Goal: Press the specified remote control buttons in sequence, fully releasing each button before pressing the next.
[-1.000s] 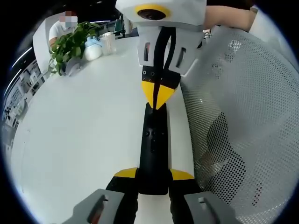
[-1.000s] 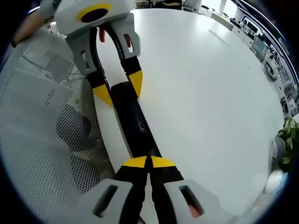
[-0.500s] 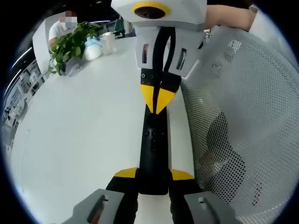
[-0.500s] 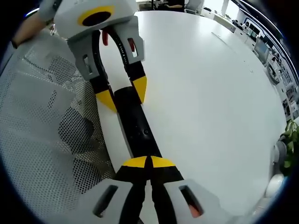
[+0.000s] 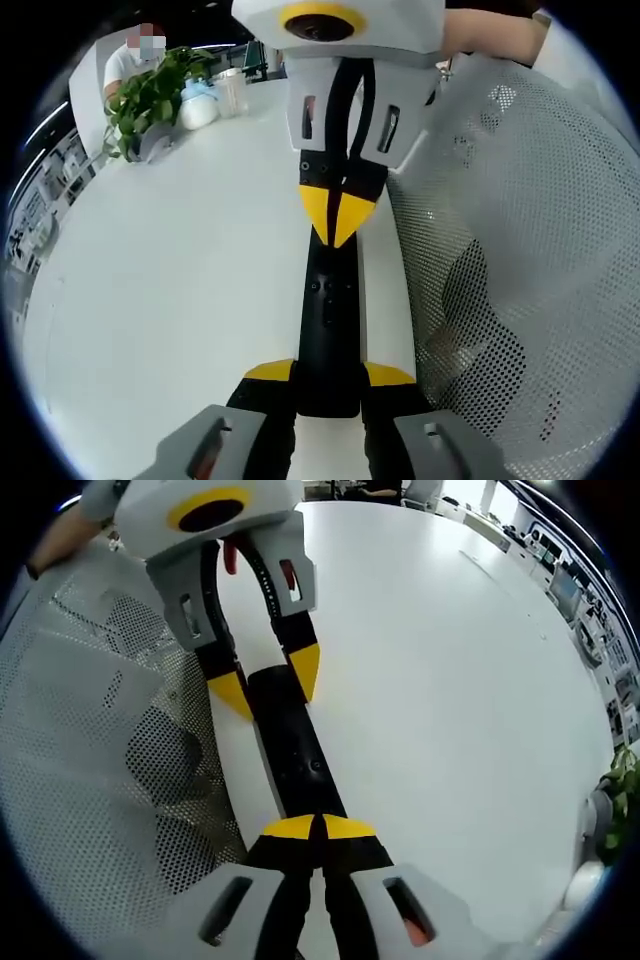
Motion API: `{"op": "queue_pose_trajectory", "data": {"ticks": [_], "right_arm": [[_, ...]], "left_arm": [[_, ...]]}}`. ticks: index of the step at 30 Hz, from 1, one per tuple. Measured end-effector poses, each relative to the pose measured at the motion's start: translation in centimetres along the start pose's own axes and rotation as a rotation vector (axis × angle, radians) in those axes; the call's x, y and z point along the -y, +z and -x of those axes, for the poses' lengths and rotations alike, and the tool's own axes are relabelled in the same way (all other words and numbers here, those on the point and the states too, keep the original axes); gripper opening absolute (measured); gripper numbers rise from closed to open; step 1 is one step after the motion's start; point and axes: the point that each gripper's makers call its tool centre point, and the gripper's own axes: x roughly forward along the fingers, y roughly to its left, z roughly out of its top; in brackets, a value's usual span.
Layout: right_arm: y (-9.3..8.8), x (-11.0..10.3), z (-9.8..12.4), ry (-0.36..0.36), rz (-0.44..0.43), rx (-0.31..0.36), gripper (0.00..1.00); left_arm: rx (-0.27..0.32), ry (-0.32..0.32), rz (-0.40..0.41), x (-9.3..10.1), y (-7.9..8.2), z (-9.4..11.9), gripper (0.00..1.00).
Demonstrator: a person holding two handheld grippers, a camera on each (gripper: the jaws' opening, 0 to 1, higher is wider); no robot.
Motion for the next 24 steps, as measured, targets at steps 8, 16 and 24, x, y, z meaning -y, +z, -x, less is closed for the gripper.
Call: {"op": "queue_pose_trajectory", "data": {"ticks": [8,16,24], "right_arm": [[0.0,0.0,0.0,0.003,0.007,-0.005,0.0],[-0.01,0.02,-0.12,0.013,0.015,-0.013,0.0],[0.01,-0.01,-0.08,0.014,0.02,-0.018,0.0]], "left_arm": [[0.0,0.0,0.0,-0.01,-0.01,0.0,0.24],[0.002,0.0,0.002,-0.03,0.0,0.01,0.24],[-0.001,0.0,0.0,-0.04,0.0,0.02,0.24]]}}
